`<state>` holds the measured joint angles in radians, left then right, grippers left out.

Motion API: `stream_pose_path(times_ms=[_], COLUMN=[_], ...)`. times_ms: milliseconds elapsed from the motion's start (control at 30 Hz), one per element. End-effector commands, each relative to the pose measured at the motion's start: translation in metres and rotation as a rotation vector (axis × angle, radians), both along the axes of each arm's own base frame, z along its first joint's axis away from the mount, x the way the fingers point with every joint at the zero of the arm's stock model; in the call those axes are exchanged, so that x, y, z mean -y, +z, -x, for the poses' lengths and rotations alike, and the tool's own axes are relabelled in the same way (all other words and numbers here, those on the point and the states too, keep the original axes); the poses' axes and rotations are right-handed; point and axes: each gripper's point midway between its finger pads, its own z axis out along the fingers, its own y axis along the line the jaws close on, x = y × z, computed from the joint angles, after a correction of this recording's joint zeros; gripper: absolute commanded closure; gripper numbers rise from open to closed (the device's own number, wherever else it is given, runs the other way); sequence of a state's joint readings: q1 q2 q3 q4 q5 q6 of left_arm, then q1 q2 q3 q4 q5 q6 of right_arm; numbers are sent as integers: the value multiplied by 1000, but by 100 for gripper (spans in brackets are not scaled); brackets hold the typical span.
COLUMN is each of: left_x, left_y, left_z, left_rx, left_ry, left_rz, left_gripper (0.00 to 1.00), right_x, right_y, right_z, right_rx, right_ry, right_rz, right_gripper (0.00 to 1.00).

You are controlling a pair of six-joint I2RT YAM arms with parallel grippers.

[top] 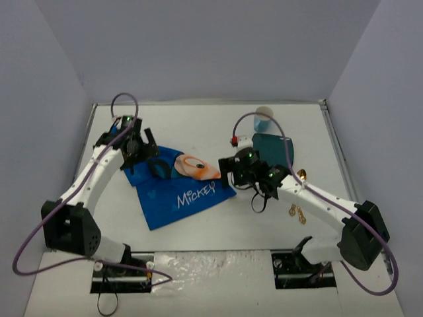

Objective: Set the dinner table for one person

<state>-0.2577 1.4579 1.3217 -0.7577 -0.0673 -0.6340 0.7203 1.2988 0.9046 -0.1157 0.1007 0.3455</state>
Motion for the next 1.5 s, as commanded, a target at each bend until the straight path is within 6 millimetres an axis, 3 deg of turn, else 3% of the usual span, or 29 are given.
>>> stream_pose_path(times_ms=[0,167,267,367,500,1000,1333,1467], left_x=[-47,-67,-73,-95,-110,-92,-82,-83], left_y=[-7,-42,-62,-80,-100,-148,-164,-167], left_z=[-3,-10,-13,-15,-14,1,21,28], left_rx=[102,98,73,70,77,-27,-80,-96], left_ry=[199,266,289,348,373,350,371,373], left_rz=[65,103,117,108,72,157,203,191], left_gripper=[3,7,12,16,23,39,58,72], right_x=[-7,0,-1,-1,2,12,15,16], right_y=[-16,-33,-29,-19,-17,-18,-17,-19], right_z=[5,9,11,11,14,18,17,18], right_rx=[1,-24,-18,5,12,23,32,28], right_ry=[1,-11,-8,-7,-6,-27,-42,-43], right_rz=[53,95,75,49,49,53,53,60], right_gripper=[0,0,0,0,0,0,0,0])
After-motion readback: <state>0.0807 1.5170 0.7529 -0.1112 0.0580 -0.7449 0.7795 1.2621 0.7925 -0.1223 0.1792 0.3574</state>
